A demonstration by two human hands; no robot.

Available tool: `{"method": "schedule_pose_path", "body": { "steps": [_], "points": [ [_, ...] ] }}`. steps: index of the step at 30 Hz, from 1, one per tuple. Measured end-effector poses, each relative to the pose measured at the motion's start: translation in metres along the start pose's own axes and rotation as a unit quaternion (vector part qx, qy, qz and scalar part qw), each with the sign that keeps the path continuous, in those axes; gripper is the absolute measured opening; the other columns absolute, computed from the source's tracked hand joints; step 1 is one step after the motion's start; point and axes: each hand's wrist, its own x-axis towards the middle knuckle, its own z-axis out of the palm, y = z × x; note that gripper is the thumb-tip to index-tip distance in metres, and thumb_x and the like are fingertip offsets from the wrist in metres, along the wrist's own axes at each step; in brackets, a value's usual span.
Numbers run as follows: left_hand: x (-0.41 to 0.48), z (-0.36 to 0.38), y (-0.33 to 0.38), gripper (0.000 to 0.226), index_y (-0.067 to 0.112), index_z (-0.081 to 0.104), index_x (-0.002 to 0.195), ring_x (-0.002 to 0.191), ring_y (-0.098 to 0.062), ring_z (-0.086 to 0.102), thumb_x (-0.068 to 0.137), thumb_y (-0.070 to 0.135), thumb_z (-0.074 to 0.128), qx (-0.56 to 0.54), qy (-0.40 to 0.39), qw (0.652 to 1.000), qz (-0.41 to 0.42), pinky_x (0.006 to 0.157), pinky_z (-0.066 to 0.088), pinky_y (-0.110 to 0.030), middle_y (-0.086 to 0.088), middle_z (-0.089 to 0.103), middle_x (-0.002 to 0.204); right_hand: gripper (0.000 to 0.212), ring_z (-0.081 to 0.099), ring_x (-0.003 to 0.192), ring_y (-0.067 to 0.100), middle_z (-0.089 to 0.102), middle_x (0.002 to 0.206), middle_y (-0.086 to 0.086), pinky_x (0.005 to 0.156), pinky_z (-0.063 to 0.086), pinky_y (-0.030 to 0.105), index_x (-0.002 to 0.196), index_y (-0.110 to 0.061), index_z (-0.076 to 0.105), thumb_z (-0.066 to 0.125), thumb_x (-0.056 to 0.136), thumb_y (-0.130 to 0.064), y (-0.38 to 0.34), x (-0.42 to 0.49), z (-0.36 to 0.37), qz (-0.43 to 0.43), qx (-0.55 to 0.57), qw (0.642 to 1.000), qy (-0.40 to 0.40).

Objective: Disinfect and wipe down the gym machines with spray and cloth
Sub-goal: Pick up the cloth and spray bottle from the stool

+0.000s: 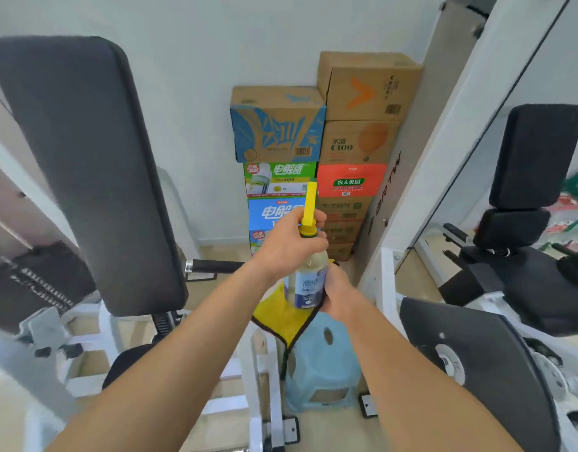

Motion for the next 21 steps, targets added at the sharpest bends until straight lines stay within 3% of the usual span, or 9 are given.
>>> {"method": "schedule_pose_path", "body": {
  "steps": [2,3,4,6,8,11,14,17,21],
  "points": [
    [-0.013,-0.015,-0.003,0.022,0.018,0.064,0.098,0.084,-0.017,0.064,0.080,0.020,0.076,0.006,0.126,0.992,0.013,0.084,0.053,-0.033,0.003,0.065,0.091,0.024,0.062,0.074,0.016,0.066,0.092,0.009,0.060,0.054,0.019,0.101,-0.007,0.065,0.046,0.103,-0.022,0.001,-0.005,0.025,-0.020,-0.052,0.998,-0.026],
    [-0.020,-0.023,-0.004,0.024,0.016,0.063,0.095,0.079,-0.019,0.067,0.079,0.025,0.078,-0.008,0.185,0.983,0.008,0.078,0.053,-0.031,0.002,0.066,0.087,0.024,0.066,0.079,0.018,0.068,0.098,0.010,0.069,0.058,0.021,0.107,-0.008,0.065,0.057,0.096,-0.027,0.003,-0.006,0.036,-0.033,-0.089,0.994,-0.046],
    [-0.028,-0.033,-0.004,0.027,0.014,0.061,0.094,0.074,-0.020,0.069,0.079,0.027,0.080,-0.026,0.239,0.971,-0.001,0.070,0.054,-0.028,-0.001,0.066,0.085,0.030,0.070,0.088,0.024,0.071,0.103,0.010,0.083,0.060,0.031,0.107,-0.011,0.067,0.064,0.085,-0.033,0.007,-0.005,0.046,-0.036,-0.132,0.989,-0.061],
    [-0.048,-0.052,-0.002,0.028,0.015,0.053,0.095,0.061,-0.013,0.070,0.085,0.019,0.078,-0.064,0.320,0.945,-0.012,0.064,0.053,-0.028,-0.003,0.063,0.086,0.020,0.070,0.098,0.033,0.074,0.097,0.009,0.096,0.055,0.050,0.089,-0.014,0.069,0.065,0.082,-0.032,0.016,-0.015,0.064,-0.033,-0.178,0.980,-0.080],
    [-0.064,-0.072,-0.003,0.030,0.020,0.046,0.100,0.050,-0.007,0.066,0.089,0.014,0.074,-0.100,0.368,0.924,-0.014,0.071,0.054,-0.034,0.003,0.059,0.089,0.017,0.068,0.106,0.038,0.075,0.099,0.012,0.099,0.052,0.050,0.078,-0.016,0.068,0.061,0.091,-0.025,0.017,-0.043,0.084,-0.020,-0.203,0.972,-0.114],
    [-0.090,-0.103,0.000,0.029,0.024,0.051,0.109,0.051,-0.009,0.064,0.090,0.011,0.067,-0.121,0.392,0.912,-0.022,0.077,0.056,-0.038,0.002,0.061,0.097,0.021,0.057,0.124,0.035,0.063,0.131,0.015,0.099,0.048,0.039,0.096,-0.018,0.066,0.048,0.101,-0.027,0.021,-0.075,0.112,-0.032,-0.282,0.948,-0.143],
    [-0.110,-0.133,0.010,0.016,0.021,0.057,0.088,0.065,-0.018,0.061,0.091,0.006,0.062,-0.142,0.389,0.909,-0.046,0.074,0.051,-0.037,-0.005,0.062,0.089,0.039,0.058,0.123,0.034,0.062,0.133,0.015,0.098,0.048,0.037,0.127,-0.007,0.062,0.047,0.100,-0.030,0.031,-0.093,0.139,-0.039,-0.294,0.941,-0.166],
    [-0.120,-0.162,0.017,0.008,0.015,0.062,0.091,0.073,-0.022,0.055,0.092,0.008,0.061,-0.162,0.393,0.903,-0.059,0.069,0.047,-0.034,-0.004,0.060,0.082,0.034,0.069,0.104,0.029,0.074,0.109,0.013,0.100,0.053,0.042,0.109,-0.009,0.072,0.054,0.093,-0.031,0.040,-0.100,0.163,-0.026,-0.302,0.936,-0.180],
    [-0.133,-0.196,0.018,0.019,0.016,0.069,0.109,0.080,-0.017,0.057,0.093,0.011,0.060,-0.197,0.369,0.907,-0.052,0.069,0.049,-0.030,-0.003,0.071,0.103,0.030,0.072,0.096,0.028,0.076,0.097,0.012,0.095,0.057,0.042,0.102,-0.009,0.074,0.050,0.095,-0.027,0.040,-0.115,0.188,-0.013,-0.289,0.937,-0.193]
  ]
}}
